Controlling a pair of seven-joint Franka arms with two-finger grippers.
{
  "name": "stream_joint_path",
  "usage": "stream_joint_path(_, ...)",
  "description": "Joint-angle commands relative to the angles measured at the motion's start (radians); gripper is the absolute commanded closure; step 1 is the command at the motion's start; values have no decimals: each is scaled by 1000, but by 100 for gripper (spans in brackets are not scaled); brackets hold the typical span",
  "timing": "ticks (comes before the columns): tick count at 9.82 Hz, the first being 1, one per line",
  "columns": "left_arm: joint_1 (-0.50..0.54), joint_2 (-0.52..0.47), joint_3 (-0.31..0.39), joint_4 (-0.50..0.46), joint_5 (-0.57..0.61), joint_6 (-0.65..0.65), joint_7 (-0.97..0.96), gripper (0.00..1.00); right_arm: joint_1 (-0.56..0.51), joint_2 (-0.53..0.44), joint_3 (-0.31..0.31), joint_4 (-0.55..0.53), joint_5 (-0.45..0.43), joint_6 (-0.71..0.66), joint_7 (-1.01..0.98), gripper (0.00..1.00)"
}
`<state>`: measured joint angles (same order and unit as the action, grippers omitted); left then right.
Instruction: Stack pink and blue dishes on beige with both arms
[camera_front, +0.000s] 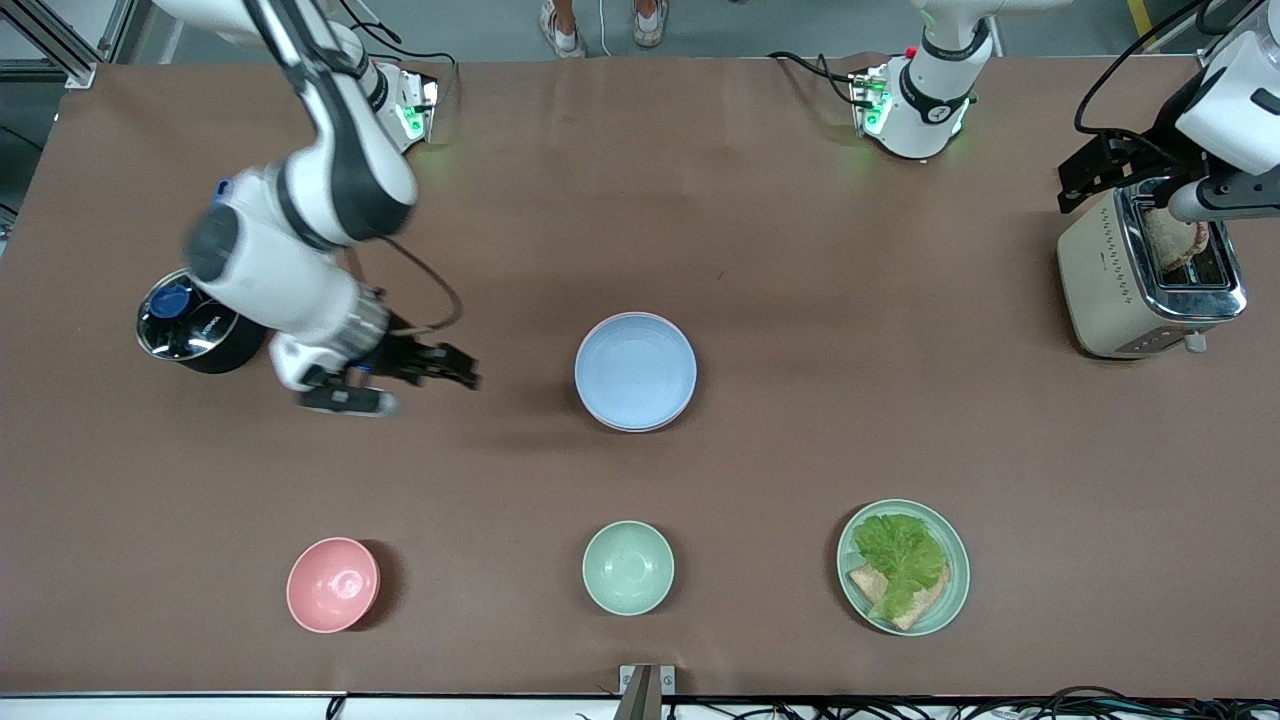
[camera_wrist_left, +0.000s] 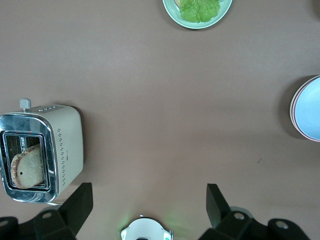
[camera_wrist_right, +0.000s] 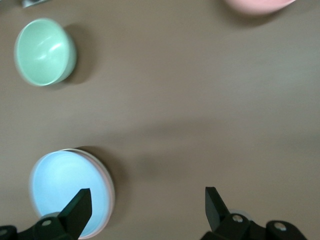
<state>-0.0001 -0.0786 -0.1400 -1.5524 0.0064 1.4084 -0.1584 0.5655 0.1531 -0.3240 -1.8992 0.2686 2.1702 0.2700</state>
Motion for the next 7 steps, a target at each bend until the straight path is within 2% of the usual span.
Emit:
stream_joint_path(1, 5, 0, 0, -28, -11, -3, 17, 0, 2, -102, -123, 46, -175, -158, 28, 0)
stream_joint_path(2, 5, -1, 2, -32, -11, 9, 17, 0, 1, -101, -153, 134, -187, -270, 23, 0)
stream_joint_path(4, 14, -4, 0, -38, -11, 29, 19, 0, -10, -96, -164, 306, -306, -467, 23, 0)
stream_joint_path(7, 20, -7, 2, -49, -13, 44, 39, 0, -48, -92, -178, 474, -324, -604, 21, 0)
